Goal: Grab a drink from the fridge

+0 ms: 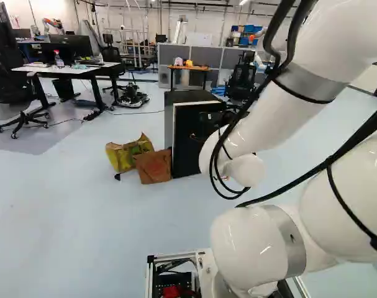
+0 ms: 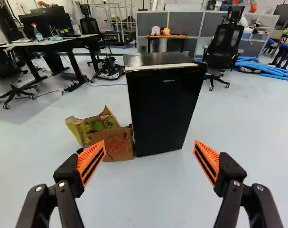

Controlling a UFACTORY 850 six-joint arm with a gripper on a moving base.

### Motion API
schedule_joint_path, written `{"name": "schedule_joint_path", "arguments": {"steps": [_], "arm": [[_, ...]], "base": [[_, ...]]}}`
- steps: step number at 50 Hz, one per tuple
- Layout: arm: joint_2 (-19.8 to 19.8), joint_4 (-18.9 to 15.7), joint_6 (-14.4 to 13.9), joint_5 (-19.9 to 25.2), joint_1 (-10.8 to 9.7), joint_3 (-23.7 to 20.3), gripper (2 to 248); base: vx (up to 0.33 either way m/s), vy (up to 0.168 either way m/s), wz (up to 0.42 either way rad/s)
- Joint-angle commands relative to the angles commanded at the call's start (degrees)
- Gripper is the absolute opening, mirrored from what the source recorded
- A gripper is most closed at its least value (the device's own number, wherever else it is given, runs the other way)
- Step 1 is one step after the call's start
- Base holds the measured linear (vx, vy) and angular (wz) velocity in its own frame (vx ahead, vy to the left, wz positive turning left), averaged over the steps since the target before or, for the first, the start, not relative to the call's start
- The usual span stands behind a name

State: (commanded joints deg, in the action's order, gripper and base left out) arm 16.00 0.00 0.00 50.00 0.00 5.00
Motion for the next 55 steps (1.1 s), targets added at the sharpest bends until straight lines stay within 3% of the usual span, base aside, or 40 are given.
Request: {"name": "schedule_joint_path", "arguments": {"steps": [55], "arm": [[0.00,0.00,0.00,0.00,0.00,0.00,247]], "base": [[0.159,-0.062,0.060]]}}
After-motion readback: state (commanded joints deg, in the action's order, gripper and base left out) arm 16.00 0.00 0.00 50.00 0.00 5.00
